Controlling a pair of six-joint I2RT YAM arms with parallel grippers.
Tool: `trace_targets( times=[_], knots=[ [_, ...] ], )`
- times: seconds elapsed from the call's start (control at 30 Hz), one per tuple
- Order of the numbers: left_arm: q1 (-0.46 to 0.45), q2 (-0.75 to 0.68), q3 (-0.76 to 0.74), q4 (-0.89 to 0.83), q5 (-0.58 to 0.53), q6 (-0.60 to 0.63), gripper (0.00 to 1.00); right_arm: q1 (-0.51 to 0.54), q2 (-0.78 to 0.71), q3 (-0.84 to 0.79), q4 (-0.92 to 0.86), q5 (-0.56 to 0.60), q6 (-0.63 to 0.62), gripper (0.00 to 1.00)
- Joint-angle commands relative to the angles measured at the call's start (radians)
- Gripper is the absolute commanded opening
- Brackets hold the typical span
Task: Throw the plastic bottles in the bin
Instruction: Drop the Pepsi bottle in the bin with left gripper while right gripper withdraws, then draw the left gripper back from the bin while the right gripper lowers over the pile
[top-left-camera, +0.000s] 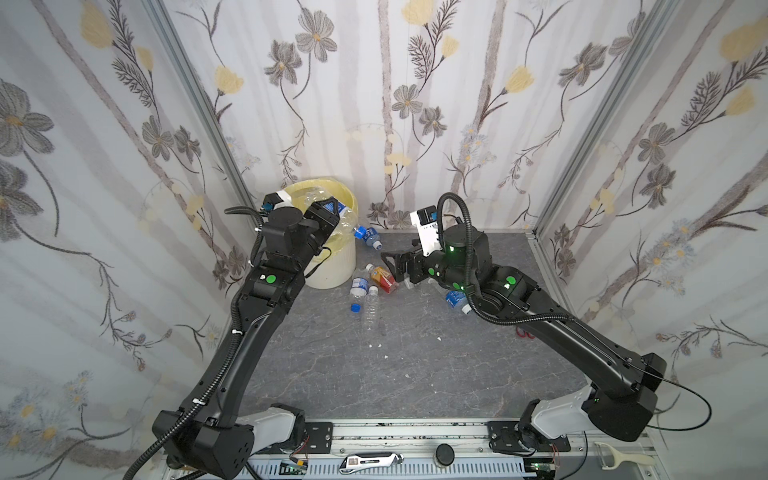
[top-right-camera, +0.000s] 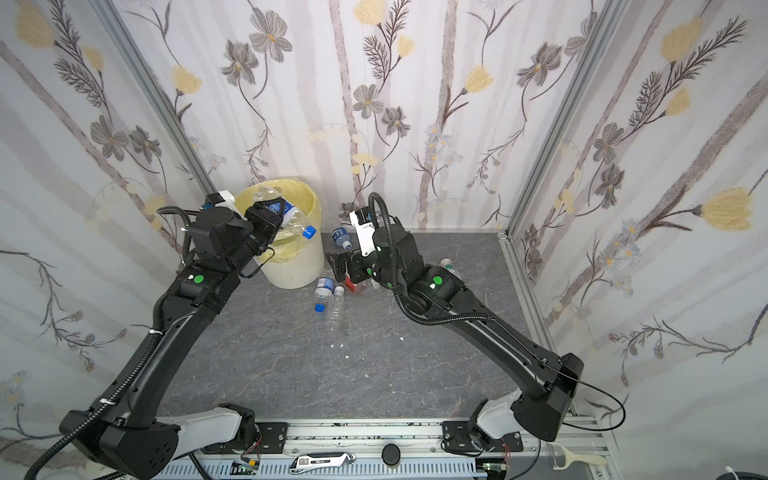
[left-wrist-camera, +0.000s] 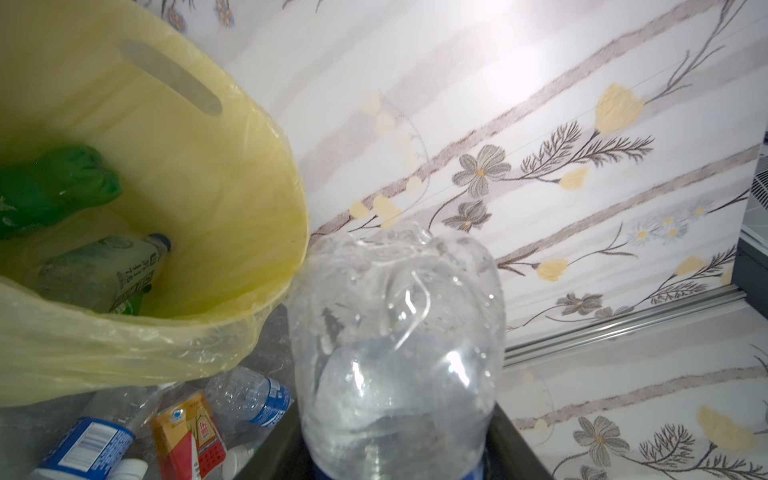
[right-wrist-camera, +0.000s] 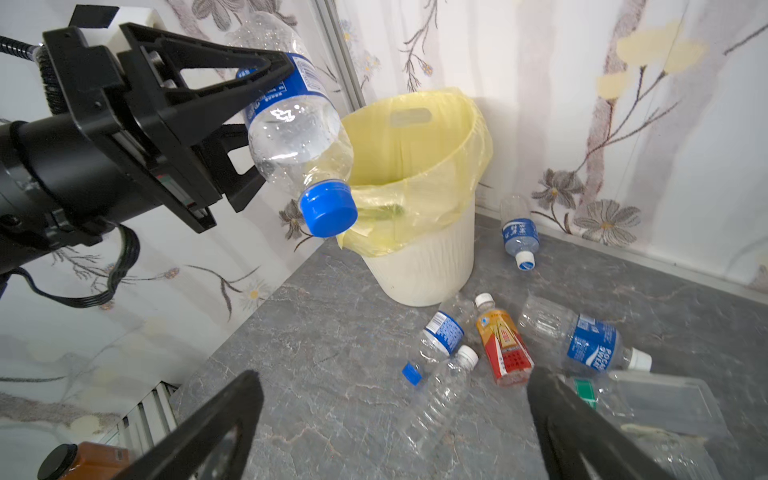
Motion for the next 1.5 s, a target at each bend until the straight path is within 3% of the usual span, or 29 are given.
trace_targets(
  times=[0.0, 0.23, 0.5, 0.63, 0.73, 0.83, 0.9, 1.3, 1.47],
  knots=[
    [0.037, 0.044, 0.070, -0.011, 0.005, 0.013, 0.53, 0.000, 0.055, 0.081, -0.016, -0.026, -0.063, 1.00],
    [0.101, 0.141, 0.260, -0.014, 0.016, 0.020, 0.53, -0.002, 0.162, 0.267, -0.013, -0.036, -0.156, 1.00],
    [0.163, 0.226, 0.451, -0.012, 0.022, 0.012, 0.54, -0.019, 0.196, 0.342, 0.026, -0.043, -0.204, 1.00],
    [0.202, 0.291, 0.423, -0.010, 0.055, -0.015, 0.58, -0.043, 0.220, 0.339, -0.008, -0.050, -0.190, 1.00],
    [0.239, 0.390, 0.377, -0.010, 0.108, -0.025, 0.79, -0.044, 0.240, 0.331, -0.032, -0.058, -0.168, 1.00],
    [0.276, 0.481, 0.395, -0.012, 0.270, -0.076, 0.84, -0.044, 0.246, 0.313, -0.040, -0.069, -0.154, 1.00],
    [0.264, 0.471, 0.384, -0.011, 0.242, -0.077, 1.00, -0.044, 0.241, 0.297, -0.036, -0.066, -0.151, 1.00],
    [0.254, 0.397, 0.314, -0.013, 0.228, -0.037, 1.00, -0.086, 0.237, 0.268, -0.028, -0.083, -0.121, 1.00],
    [0.211, 0.364, 0.290, -0.013, 0.222, -0.001, 1.00, -0.089, 0.219, 0.234, -0.022, -0.082, -0.110, 1.00]
  ],
)
